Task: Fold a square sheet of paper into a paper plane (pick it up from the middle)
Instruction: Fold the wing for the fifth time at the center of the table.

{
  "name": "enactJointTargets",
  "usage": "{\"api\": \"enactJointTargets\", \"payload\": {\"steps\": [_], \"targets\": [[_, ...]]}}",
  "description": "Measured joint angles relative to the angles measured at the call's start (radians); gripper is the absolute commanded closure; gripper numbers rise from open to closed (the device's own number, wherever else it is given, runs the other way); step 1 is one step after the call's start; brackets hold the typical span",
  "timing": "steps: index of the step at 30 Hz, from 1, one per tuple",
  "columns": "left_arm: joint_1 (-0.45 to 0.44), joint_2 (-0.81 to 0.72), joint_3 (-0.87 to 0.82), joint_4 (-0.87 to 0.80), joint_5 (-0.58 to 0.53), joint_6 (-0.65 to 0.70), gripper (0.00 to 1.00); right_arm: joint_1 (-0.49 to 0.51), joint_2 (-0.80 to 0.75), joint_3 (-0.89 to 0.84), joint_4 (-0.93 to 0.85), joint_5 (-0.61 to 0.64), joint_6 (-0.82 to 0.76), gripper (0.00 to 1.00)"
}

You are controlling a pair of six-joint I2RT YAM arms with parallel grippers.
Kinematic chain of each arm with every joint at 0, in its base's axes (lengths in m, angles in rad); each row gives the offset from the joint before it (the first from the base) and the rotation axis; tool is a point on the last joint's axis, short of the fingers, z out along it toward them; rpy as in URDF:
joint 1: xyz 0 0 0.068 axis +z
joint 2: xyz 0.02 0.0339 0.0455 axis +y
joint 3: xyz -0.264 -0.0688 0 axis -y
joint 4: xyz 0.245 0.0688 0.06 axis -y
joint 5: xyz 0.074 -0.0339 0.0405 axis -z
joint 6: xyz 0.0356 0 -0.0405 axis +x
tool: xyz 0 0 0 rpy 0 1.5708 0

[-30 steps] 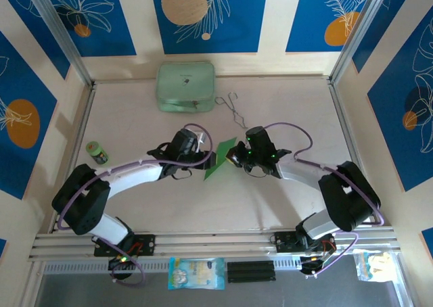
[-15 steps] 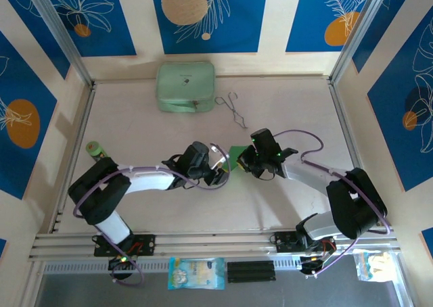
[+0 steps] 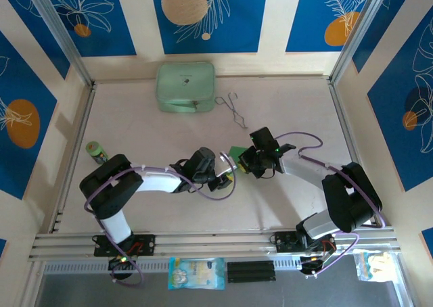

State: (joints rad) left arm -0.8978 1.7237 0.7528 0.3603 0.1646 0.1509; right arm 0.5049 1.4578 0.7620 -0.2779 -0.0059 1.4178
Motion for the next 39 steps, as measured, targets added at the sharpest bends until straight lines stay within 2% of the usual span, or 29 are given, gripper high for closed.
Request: {"api": "enactJointTargets", "payload": {"steps": [8,16,22,33,39], "targets": [[-0.006,0.001,0.000,0.029,-0.065,0.035,0.66,-0.008,0.005,0.002,-0.005,-0.019,0.023,0.99],[-0.009,0.023,-0.005,0.044,-0.068,0.042,0.67,-0.019,0.019,0.002,-0.005,-0.039,0.027,0.98],[-0.011,0.047,-0.005,0.043,-0.063,0.042,0.73,-0.023,0.019,0.003,-0.005,-0.051,0.027,0.97],[-0.011,0.047,-0.005,0.044,-0.061,0.031,0.69,-0.023,0.050,0.009,-0.013,-0.066,0.026,0.96],[-0.011,0.046,-0.005,0.044,-0.061,0.018,0.70,-0.021,0.076,0.024,-0.024,-0.074,0.022,0.96]]}}
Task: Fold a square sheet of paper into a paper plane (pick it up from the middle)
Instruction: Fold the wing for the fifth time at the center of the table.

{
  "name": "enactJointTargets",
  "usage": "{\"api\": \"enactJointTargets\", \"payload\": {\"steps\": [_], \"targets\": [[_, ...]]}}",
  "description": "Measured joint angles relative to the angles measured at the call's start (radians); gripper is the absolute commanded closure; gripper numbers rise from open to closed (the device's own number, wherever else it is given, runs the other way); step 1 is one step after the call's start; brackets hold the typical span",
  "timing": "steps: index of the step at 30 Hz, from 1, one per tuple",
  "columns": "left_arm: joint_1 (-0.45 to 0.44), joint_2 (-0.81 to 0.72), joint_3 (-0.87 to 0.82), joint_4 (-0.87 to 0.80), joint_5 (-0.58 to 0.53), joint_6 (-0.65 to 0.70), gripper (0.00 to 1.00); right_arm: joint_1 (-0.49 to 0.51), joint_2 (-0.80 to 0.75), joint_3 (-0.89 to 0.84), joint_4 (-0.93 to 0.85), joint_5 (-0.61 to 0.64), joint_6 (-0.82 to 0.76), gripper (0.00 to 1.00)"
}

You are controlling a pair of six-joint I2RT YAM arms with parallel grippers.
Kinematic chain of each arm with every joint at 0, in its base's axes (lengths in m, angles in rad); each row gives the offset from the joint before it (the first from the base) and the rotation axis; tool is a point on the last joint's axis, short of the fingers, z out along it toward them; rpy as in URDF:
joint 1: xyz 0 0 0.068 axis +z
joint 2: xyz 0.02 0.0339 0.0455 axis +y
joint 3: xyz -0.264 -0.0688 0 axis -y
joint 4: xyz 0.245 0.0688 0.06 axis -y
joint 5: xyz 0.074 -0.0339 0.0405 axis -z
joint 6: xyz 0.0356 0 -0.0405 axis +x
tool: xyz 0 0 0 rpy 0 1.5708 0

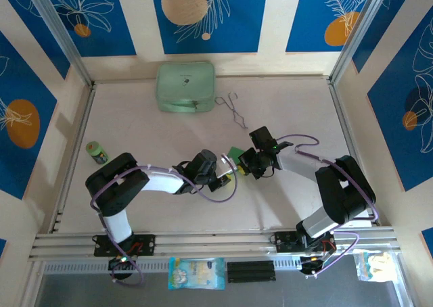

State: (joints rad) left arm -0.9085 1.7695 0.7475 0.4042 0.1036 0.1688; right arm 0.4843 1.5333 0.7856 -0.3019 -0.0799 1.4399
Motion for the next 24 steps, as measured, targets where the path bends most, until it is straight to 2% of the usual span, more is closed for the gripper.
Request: {"api": "enactJointTargets", "payload": {"steps": [8,13,16,24], "targets": [[0.000,0.000,0.000,-0.001,0.000,-0.006,0.78,0.000,0.004,0.001,-0.003,-0.002,0.000,0.96],[0.000,0.001,0.000,-0.001,0.007,-0.012,0.83,0.000,0.004,0.008,-0.007,-0.003,-0.003,0.88],[0.000,0.002,0.000,-0.001,0.011,-0.015,0.85,0.000,0.004,0.016,-0.010,-0.006,-0.010,0.80],[0.000,0.013,0.000,-0.003,0.037,-0.047,0.91,-0.007,0.002,0.028,-0.043,-0.010,-0.042,0.48]]}}
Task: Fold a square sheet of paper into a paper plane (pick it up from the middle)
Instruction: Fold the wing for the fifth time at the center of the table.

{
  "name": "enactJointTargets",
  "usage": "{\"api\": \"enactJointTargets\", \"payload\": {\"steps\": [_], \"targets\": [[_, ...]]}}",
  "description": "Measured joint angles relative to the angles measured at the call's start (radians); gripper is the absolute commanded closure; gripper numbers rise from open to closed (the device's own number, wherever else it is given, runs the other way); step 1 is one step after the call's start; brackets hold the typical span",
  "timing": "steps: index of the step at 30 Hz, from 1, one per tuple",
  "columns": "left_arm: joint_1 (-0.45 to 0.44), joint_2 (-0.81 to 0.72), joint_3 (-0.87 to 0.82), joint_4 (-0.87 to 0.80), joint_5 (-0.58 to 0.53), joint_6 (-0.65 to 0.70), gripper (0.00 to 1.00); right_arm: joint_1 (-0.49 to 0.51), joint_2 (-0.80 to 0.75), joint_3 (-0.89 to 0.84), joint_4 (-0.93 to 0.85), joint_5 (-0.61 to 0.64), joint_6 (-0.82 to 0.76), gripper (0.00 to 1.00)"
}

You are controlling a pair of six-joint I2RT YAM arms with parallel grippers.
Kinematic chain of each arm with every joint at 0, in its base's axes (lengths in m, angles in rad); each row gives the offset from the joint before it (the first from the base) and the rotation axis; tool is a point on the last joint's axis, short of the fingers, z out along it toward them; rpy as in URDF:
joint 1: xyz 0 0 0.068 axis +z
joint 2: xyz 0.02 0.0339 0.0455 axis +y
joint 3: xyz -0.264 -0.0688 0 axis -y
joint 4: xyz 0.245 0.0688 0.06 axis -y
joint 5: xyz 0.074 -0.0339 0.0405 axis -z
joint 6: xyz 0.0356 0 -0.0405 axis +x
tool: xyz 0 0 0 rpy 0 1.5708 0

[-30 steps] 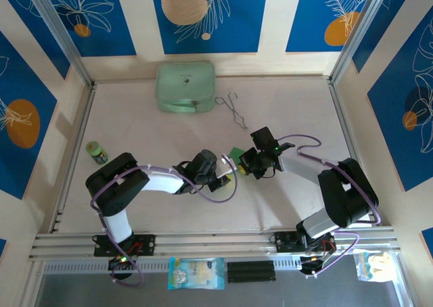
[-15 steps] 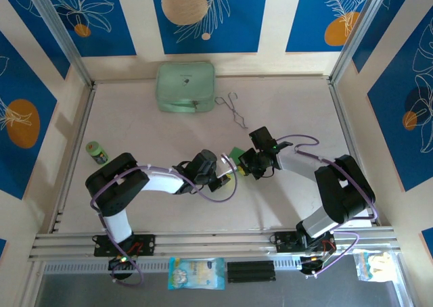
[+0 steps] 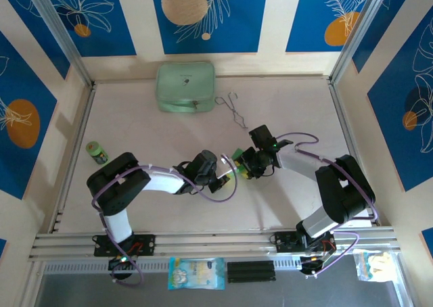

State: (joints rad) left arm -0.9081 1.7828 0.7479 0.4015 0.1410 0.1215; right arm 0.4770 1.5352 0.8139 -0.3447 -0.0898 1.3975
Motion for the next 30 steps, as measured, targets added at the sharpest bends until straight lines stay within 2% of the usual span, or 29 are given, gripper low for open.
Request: {"api": "enactJointTargets", "payload": {"steps": [7,17,30], "targets": [[0.005,0.001,-0.001,0.014,0.048,-0.085,0.91,-0.036,-0.076,0.000,-0.012,0.012,-0.055,0.38],[0.032,0.020,-0.065,0.136,0.121,-0.289,0.91,-0.100,-0.167,-0.047,-0.024,0.038,-0.113,0.36],[0.084,0.052,-0.076,0.216,0.212,-0.569,0.95,-0.105,-0.203,-0.120,0.023,0.029,-0.213,0.38]]}}
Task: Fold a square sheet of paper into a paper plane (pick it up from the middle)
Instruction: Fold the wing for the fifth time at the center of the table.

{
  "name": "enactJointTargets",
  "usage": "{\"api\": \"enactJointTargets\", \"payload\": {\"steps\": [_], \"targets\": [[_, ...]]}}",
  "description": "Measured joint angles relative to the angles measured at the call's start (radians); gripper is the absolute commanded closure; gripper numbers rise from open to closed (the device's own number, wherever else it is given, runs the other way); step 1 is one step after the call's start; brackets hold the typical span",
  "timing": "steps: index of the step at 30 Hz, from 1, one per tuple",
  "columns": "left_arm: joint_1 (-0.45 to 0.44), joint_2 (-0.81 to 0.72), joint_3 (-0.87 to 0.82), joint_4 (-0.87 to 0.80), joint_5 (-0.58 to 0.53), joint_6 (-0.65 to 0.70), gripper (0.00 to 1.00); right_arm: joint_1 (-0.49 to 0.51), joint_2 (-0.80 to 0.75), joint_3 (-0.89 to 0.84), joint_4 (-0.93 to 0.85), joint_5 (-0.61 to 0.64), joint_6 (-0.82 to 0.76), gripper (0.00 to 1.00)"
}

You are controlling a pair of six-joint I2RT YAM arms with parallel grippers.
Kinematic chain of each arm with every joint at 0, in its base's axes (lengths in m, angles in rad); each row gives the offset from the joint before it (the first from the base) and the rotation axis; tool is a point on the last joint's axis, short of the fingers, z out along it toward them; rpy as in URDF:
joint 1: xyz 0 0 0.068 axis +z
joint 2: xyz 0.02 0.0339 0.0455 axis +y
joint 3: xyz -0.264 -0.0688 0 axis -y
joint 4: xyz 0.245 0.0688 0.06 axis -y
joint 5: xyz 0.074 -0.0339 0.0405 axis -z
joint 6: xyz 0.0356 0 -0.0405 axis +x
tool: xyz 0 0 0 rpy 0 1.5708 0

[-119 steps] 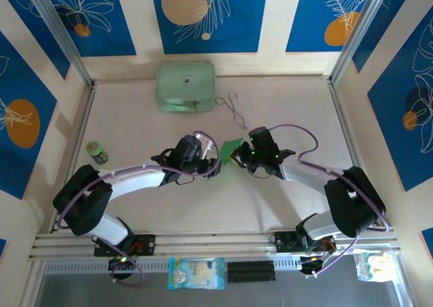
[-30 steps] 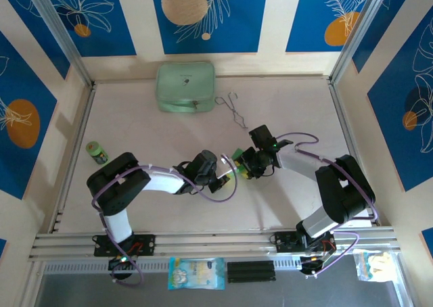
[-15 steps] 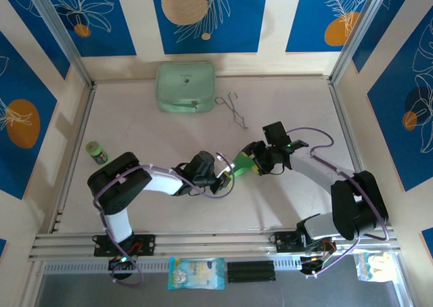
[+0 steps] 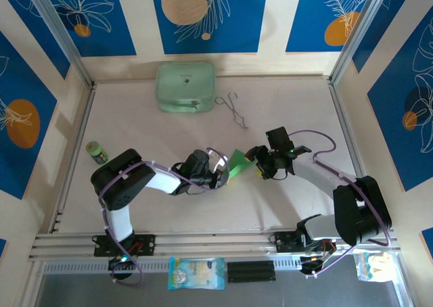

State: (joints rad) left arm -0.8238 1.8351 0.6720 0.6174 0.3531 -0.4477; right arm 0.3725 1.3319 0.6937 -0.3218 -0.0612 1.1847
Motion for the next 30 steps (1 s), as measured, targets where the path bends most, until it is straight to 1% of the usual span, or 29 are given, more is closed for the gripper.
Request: {"api": "enactJointTargets", "payload": {"steps": [7,14,20,30], "targets": [[0.026,0.001,0.000,0.019,0.050,-0.174,0.96,0.000,-0.011,-0.032,0.100,-0.064,-0.152,0.42],[0.037,0.013,0.000,0.064,0.072,-0.333,0.95,0.000,0.072,-0.033,0.156,-0.133,-0.269,0.46],[0.052,0.026,-0.005,0.120,0.078,-0.419,0.94,0.001,0.149,-0.018,0.157,-0.167,-0.329,0.48],[0.068,0.066,-0.038,0.203,0.092,-0.514,0.92,0.014,0.264,0.089,0.149,-0.168,-0.367,0.52]]}}
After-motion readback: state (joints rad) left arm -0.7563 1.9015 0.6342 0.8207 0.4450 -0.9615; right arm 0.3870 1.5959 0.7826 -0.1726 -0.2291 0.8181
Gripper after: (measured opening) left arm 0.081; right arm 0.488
